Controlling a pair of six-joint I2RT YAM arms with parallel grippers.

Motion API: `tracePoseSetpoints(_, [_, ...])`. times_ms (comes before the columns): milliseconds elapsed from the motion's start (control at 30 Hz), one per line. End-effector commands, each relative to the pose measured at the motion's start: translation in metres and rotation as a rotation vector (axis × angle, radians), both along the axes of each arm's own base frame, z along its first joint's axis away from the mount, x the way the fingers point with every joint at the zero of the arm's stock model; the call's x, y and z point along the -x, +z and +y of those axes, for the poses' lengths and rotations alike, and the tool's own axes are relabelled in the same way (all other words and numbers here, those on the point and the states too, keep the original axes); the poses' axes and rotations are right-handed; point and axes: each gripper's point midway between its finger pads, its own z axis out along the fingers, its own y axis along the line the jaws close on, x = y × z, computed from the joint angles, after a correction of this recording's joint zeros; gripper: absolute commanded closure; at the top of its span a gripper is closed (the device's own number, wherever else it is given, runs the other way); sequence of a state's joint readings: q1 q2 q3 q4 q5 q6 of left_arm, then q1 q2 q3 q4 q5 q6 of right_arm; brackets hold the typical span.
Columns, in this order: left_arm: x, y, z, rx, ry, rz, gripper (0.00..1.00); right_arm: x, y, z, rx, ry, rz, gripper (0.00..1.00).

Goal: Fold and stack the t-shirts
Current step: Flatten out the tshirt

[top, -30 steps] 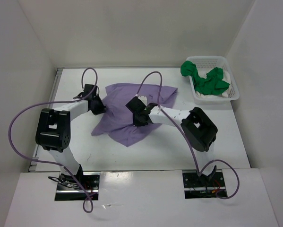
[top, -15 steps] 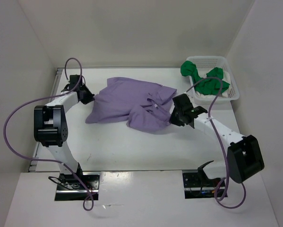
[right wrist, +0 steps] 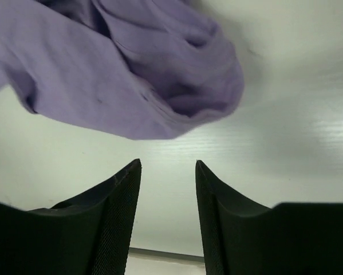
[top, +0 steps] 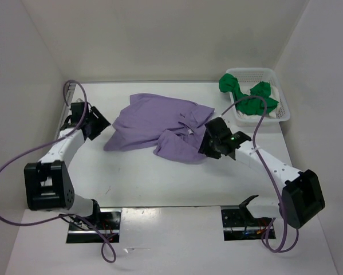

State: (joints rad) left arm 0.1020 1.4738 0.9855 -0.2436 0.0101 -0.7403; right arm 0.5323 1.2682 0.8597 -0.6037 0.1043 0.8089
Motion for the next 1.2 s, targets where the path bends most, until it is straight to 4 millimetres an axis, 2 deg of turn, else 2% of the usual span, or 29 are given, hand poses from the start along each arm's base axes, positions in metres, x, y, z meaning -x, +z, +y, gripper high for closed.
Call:
tracePoseSetpoints(0, [0.026, -0.004, 0.001, 0.006, 0.024, 0.021, 0.33, -0.046, 0.067, 0.01, 0.008, 0.007, -0.191, 0.51])
tracePoseSetpoints(33, [0.03, -0.009, -0.002, 0.016, 0.016, 0.036, 0.37, -0.056, 0.075, 0.016, 0.001, 0.02, -0.224, 0.52])
tracePoseSetpoints(67, [0.036, -0.018, -0.003, 0.029, 0.027, 0.058, 0.41, -0.064, 0.078, 0.025, -0.009, 0.064, -0.244, 0.65])
tracePoseSetpoints(100, [0.038, -0.022, -0.006, 0.048, 0.029, 0.068, 0.47, -0.075, 0.067, 0.043, -0.037, 0.115, -0.207, 0.71])
tracePoseSetpoints(167, [0.041, -0.038, -0.009, 0.069, 0.031, 0.102, 0.47, -0.093, 0.056, 0.063, -0.049, 0.174, -0.188, 0.82])
tracePoseSetpoints(200, [0.041, -0.041, -0.011, 0.079, 0.023, 0.112, 0.47, -0.106, 0.063, 0.076, -0.075, 0.188, -0.201, 0.82])
tracePoseSetpoints(233, [0.04, -0.046, -0.011, 0.086, 0.03, 0.121, 0.47, -0.113, 0.043, 0.087, -0.059, 0.219, -0.167, 0.82])
tracePoseSetpoints(300, [0.041, -0.051, -0.011, 0.087, 0.031, 0.13, 0.44, -0.136, 0.052, 0.1, -0.068, 0.238, -0.226, 0.72])
tracePoseSetpoints(333, [0.038, -0.05, -0.011, 0.093, 0.038, 0.12, 0.42, -0.141, 0.032, 0.105, -0.053, 0.255, -0.19, 0.64])
tracePoseSetpoints(367, [0.038, -0.05, -0.011, 0.093, 0.038, 0.12, 0.41, -0.148, 0.027, 0.108, -0.042, 0.267, -0.186, 0.59])
tracePoseSetpoints(400, [0.039, -0.054, -0.012, 0.099, 0.045, 0.124, 0.41, -0.159, 0.033, 0.115, -0.044, 0.276, -0.211, 0.56])
tracePoseSetpoints(433, [0.039, -0.057, -0.014, 0.11, 0.038, 0.134, 0.4, -0.162, 0.028, 0.119, -0.045, 0.298, -0.203, 0.56])
tracePoseSetpoints(467, [0.037, -0.058, -0.015, 0.122, 0.039, 0.131, 0.4, -0.166, 0.012, 0.122, -0.033, 0.299, -0.175, 0.55])
tracePoseSetpoints(500, [0.037, -0.061, -0.016, 0.123, 0.039, 0.14, 0.38, -0.173, 0.013, 0.125, -0.033, 0.307, -0.19, 0.53])
tracePoseSetpoints(567, [0.036, -0.064, -0.017, 0.132, 0.033, 0.144, 0.38, -0.175, 0.001, 0.131, -0.042, 0.319, -0.174, 0.52])
tracePoseSetpoints(633, [0.038, -0.069, -0.017, 0.133, 0.033, 0.153, 0.38, -0.18, 0.0, 0.136, -0.053, 0.334, -0.188, 0.49])
tracePoseSetpoints(667, [0.038, -0.069, -0.021, 0.132, 0.024, 0.154, 0.38, -0.179, 0.0, 0.141, -0.074, 0.351, -0.182, 0.49])
tracePoseSetpoints(700, [0.038, -0.069, -0.021, 0.132, 0.024, 0.154, 0.38, -0.177, -0.011, 0.142, -0.072, 0.369, -0.159, 0.49])
tracePoseSetpoints(833, [0.039, -0.072, -0.022, 0.14, 0.019, 0.164, 0.42, -0.167, -0.019, 0.162, -0.092, 0.429, -0.138, 0.48])
tracePoseSetpoints(967, [0.037, -0.071, -0.022, 0.139, 0.018, 0.155, 0.44, -0.165, -0.018, 0.17, -0.127, 0.454, -0.135, 0.48])
tracePoseSetpoints(1100, [0.037, -0.071, -0.022, 0.139, 0.018, 0.155, 0.45, -0.167, -0.031, 0.17, -0.114, 0.461, -0.116, 0.48])
tracePoseSetpoints(1133, [0.037, -0.071, -0.022, 0.139, 0.018, 0.155, 0.46, -0.167, -0.031, 0.17, -0.114, 0.461, -0.116, 0.49])
tracePoseSetpoints(1167, [0.037, -0.071, -0.022, 0.139, 0.018, 0.155, 0.46, -0.167, -0.031, 0.17, -0.114, 0.461, -0.116, 0.57])
